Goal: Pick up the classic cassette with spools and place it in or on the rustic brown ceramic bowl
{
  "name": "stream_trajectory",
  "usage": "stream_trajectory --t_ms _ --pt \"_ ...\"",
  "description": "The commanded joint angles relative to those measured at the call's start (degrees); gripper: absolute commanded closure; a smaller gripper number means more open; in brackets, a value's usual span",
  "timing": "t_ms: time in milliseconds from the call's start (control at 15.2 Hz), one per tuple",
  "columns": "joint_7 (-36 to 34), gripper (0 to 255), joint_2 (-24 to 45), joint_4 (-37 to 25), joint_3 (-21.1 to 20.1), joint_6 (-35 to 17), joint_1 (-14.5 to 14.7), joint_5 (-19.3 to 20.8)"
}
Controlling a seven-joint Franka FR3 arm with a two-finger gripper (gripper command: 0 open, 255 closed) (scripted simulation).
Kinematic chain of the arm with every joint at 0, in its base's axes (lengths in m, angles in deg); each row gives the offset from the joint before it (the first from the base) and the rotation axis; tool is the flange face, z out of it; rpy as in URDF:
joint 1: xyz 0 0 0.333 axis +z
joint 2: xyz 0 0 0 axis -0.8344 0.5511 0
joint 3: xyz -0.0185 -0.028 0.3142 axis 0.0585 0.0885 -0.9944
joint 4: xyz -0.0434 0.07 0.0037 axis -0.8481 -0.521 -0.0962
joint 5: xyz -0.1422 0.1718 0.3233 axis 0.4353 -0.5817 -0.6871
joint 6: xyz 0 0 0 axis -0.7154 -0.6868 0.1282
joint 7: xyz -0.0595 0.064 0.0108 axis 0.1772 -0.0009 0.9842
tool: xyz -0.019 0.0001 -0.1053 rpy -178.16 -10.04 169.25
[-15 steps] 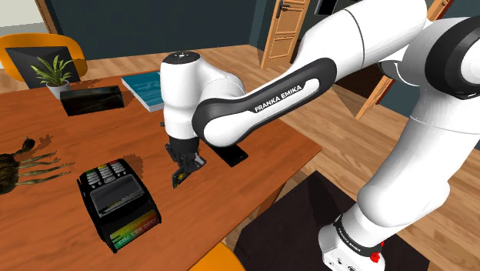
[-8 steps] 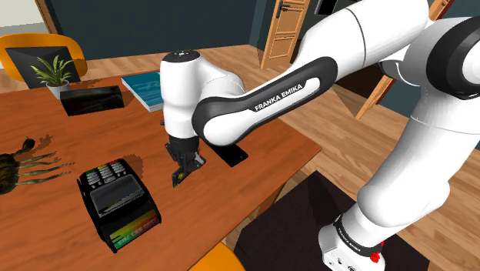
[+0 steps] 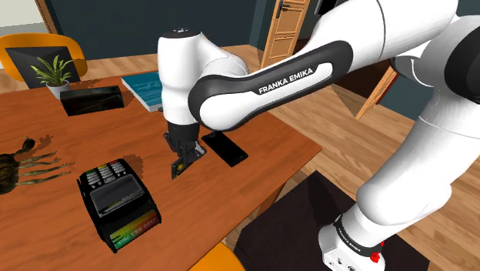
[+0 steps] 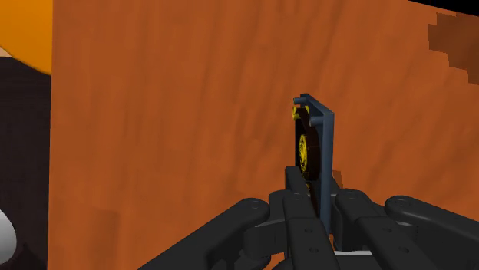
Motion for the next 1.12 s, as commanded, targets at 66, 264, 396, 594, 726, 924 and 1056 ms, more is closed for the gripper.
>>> stream_trajectory --t_ms 66,264,396,594,726,924,1056 --pt "1.27 255 -1.62 -1.21 -0.74 1.95 -0.91 -1.81" --pt "2.36 255 -3.06 -2.6 -1.28 3.96 -1.61 -3.38" --pt "3.03 255 -3.95 -3.59 -1.55 5.33 -2.01 -4.34" --pt "3.93 255 -5.16 -5.19 -1.84 7.42 -2.51 -5.61" --pt "4.45 255 -5.86 -6.32 -1.97 8.85 -2.77 -6.35" --pt "5.1 255 -6.74 -8.13 -2.09 11.02 -3.08 -7.26" --pt "5.45 255 -7.21 -9.41 -2.14 12.49 -3.23 -7.74"
